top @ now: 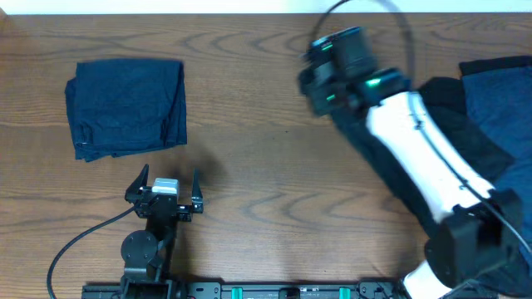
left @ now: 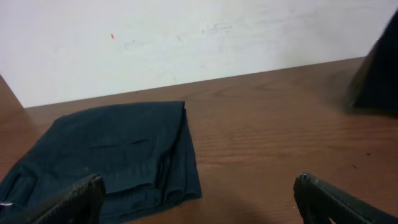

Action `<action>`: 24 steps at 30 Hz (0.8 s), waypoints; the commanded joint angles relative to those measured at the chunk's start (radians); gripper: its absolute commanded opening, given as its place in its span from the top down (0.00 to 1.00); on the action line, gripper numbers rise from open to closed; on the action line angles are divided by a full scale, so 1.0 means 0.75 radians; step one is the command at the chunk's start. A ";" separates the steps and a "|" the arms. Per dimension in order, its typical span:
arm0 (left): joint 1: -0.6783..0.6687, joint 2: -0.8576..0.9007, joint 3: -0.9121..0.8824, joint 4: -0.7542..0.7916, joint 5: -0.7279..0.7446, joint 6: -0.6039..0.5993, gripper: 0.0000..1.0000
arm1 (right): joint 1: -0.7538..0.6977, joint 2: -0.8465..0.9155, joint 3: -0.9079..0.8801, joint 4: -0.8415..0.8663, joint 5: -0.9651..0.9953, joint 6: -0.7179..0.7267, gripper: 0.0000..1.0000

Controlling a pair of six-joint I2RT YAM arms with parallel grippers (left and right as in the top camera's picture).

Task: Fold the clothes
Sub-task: 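Drag the black pants leftward with the right gripper and lay them flat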

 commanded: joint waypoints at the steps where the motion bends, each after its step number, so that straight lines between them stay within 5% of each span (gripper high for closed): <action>1: 0.007 -0.005 -0.019 -0.052 -0.001 0.008 0.02 | 0.152 0.100 0.014 0.011 -0.037 0.107 0.98; 12: 0.007 -0.005 -0.019 -0.052 -0.002 0.008 0.02 | 0.434 0.259 0.015 0.046 -0.064 -0.042 0.95; 24: 0.007 -0.005 -0.019 -0.052 -0.002 0.008 0.02 | 0.436 0.239 0.017 0.002 -0.423 -0.119 0.84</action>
